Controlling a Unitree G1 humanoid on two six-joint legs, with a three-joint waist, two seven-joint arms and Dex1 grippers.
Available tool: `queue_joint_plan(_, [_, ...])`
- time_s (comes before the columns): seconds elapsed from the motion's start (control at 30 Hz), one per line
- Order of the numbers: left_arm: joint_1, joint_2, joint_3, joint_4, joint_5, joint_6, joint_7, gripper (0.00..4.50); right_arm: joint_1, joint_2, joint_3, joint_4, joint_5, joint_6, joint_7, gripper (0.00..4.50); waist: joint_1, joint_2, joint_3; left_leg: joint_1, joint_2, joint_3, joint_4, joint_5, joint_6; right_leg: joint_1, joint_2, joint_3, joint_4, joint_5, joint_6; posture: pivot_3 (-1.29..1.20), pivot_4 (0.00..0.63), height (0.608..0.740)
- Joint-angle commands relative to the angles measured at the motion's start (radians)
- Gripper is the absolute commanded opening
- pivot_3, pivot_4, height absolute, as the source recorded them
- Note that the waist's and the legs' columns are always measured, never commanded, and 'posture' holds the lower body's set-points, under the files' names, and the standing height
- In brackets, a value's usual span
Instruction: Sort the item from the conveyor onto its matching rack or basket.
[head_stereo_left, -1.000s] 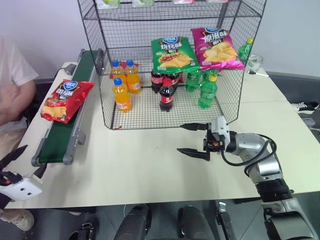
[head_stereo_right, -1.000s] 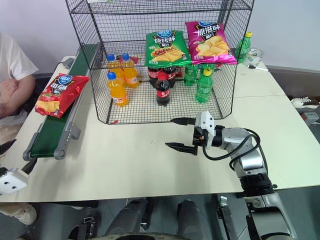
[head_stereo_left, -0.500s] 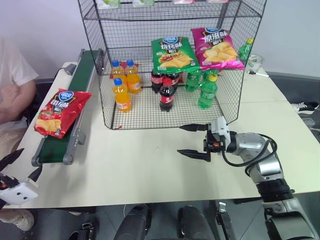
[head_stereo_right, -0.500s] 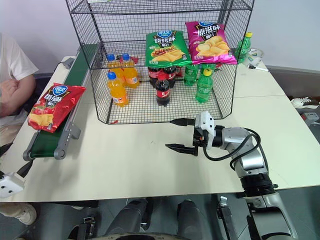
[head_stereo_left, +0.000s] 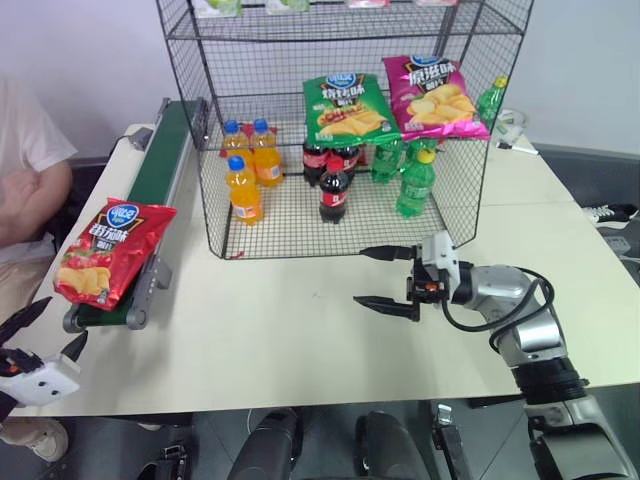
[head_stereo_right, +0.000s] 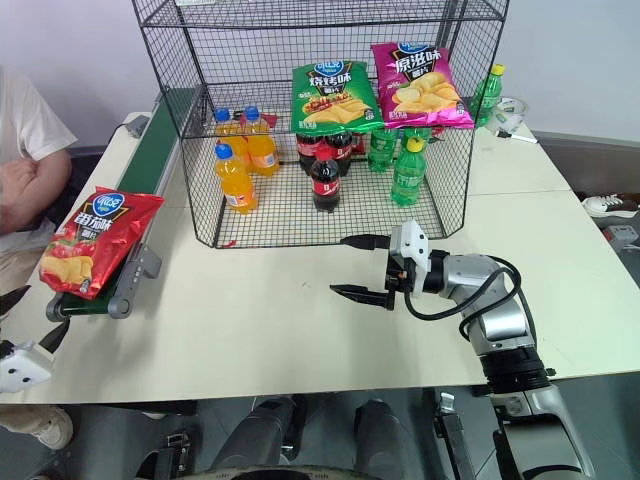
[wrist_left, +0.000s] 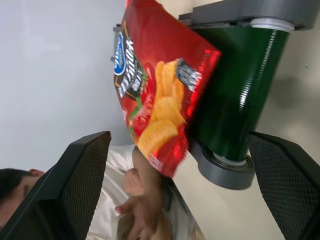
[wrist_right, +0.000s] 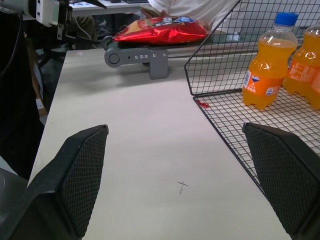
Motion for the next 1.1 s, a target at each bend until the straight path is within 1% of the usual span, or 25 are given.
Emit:
queue_joint_plan(0.03, [-0.008, 0.028, -0.001, 0.008, -0.017, -0.004, 0.021, 4.48, -0.012, 0.000, -0.013, -0.037, 0.013, -0.005, -0.003, 4.50, 0.000, 0.000, 0.000, 0.000, 0.000, 0.000, 0.000, 0.000, 0.000, 0.000, 0.000, 0.000, 0.000, 0.000, 0.000, 0.00, 0.150, 0.740])
queue_joint_plan(0.33, [-0.020, 0.058, -0.033, 0.069, -0.006, -0.015, 0.048, 4.48, -0.025, -0.026, -0.030, -0.014, 0.011, -0.011, 0.013, 4.50, 0.000, 0.000, 0.000, 0.000, 0.000, 0.000, 0.000, 0.000, 0.000, 0.000, 0.000, 0.000, 0.000, 0.000, 0.000, 0.00, 0.150, 0.740])
queue_joint_plan(0.47, [-0.044, 0.057, -0.057, 0.096, -0.003, -0.014, 0.067, 4.48, -0.034, -0.029, -0.033, -0.003, 0.007, -0.018, 0.009, 4.50, 0.000, 0.000, 0.000, 0.000, 0.000, 0.000, 0.000, 0.000, 0.000, 0.000, 0.000, 0.000, 0.000, 0.000, 0.000, 0.00, 0.150, 0.740])
queue_joint_plan(0.7, [-0.086, 0.051, -0.102, 0.090, -0.008, -0.015, 0.073, 4.48, -0.026, -0.028, -0.034, -0.025, 0.019, -0.005, 0.000, 4.50, 0.000, 0.000, 0.000, 0.001, 0.000, 0.000, 0.000, 0.000, 0.000, 0.000, 0.000, 0.000, 0.001, 0.000, 0.000, 0.00, 0.150, 0.740])
queue_joint_plan(0.73, [-0.089, 0.050, -0.110, 0.091, -0.006, -0.015, 0.073, 3.96, -0.024, -0.029, -0.035, -0.028, 0.017, -0.010, -0.001, 4.50, 0.000, 0.000, 0.000, 0.001, 0.000, 0.000, 0.000, 0.001, 0.001, 0.000, 0.000, 0.000, 0.001, 0.000, 0.000, 0.00, 0.150, 0.740])
queue_joint_plan(0.83, [-0.092, 0.049, -0.124, 0.090, 0.003, -0.016, 0.078, 2.75, -0.019, -0.032, -0.034, -0.031, 0.018, -0.007, 0.002, 4.50, -0.001, 0.000, 0.000, 0.001, 0.000, 0.000, 0.000, 0.001, 0.001, 0.000, 0.000, 0.000, 0.002, 0.000, 0.000, 0.00, 0.150, 0.740])
queue_joint_plan(0.87, [-0.092, 0.049, -0.126, 0.091, 0.003, -0.018, 0.081, 2.19, -0.017, -0.033, -0.034, -0.032, 0.015, -0.013, 0.001, 4.50, -0.001, 0.000, 0.000, 0.001, 0.000, 0.000, 0.000, 0.001, 0.001, 0.000, 0.000, 0.000, 0.002, 0.000, 0.000, 0.00, 0.150, 0.740])
queue_joint_plan(0.9, [-0.093, 0.051, -0.131, 0.094, 0.000, -0.023, 0.081, 1.52, -0.015, -0.033, -0.034, -0.033, 0.015, -0.013, 0.002, 4.50, -0.001, 0.000, 0.000, 0.001, 0.000, 0.000, 0.000, 0.001, 0.002, 0.000, 0.000, 0.000, 0.002, 0.000, 0.000, 0.00, 0.150, 0.740])
queue_joint_plan(0.97, [-0.093, 0.055, -0.138, 0.095, -0.003, -0.027, 0.087, 0.81, -0.010, -0.034, -0.035, -0.037, 0.015, -0.016, 0.002, 4.50, 0.000, 0.000, 0.000, 0.001, 0.000, 0.000, 0.000, 0.001, 0.002, 0.000, 0.000, 0.000, 0.002, 0.000, 0.000, 0.00, 0.150, 0.740])
queue_joint_plan(1.0, [-0.095, 0.056, -0.140, 0.095, -0.006, -0.029, 0.088, 0.26, -0.007, -0.035, -0.035, -0.038, 0.014, -0.017, 0.002, 4.50, 0.000, 0.000, 0.000, 0.001, 0.000, 0.000, 0.000, 0.001, 0.002, 0.000, 0.000, 0.000, 0.002, 0.000, 0.000, 0.00, 0.150, 0.740])
queue_joint_plan(1.03, [-0.100, 0.054, -0.128, 0.088, -0.025, -0.024, 0.089, 0.07, -0.001, -0.038, -0.038, -0.041, 0.015, -0.019, 0.003, 4.50, 0.000, 0.000, 0.000, 0.001, 0.000, 0.000, 0.000, 0.001, 0.002, 0.000, 0.000, 0.000, 0.002, 0.000, 0.000, 0.00, 0.150, 0.740])
queue_joint_plan(1.1, [-0.109, 0.050, -0.103, 0.070, -0.059, -0.005, 0.087, 0.07, 0.006, -0.041, -0.041, -0.045, 0.015, -0.022, 0.003, 4.50, 0.003, 0.000, 0.000, 0.001, 0.000, 0.000, 0.000, 0.001, 0.002, 0.000, 0.000, 0.000, 0.002, 0.000, 0.000, 0.00, 0.150, 0.740])
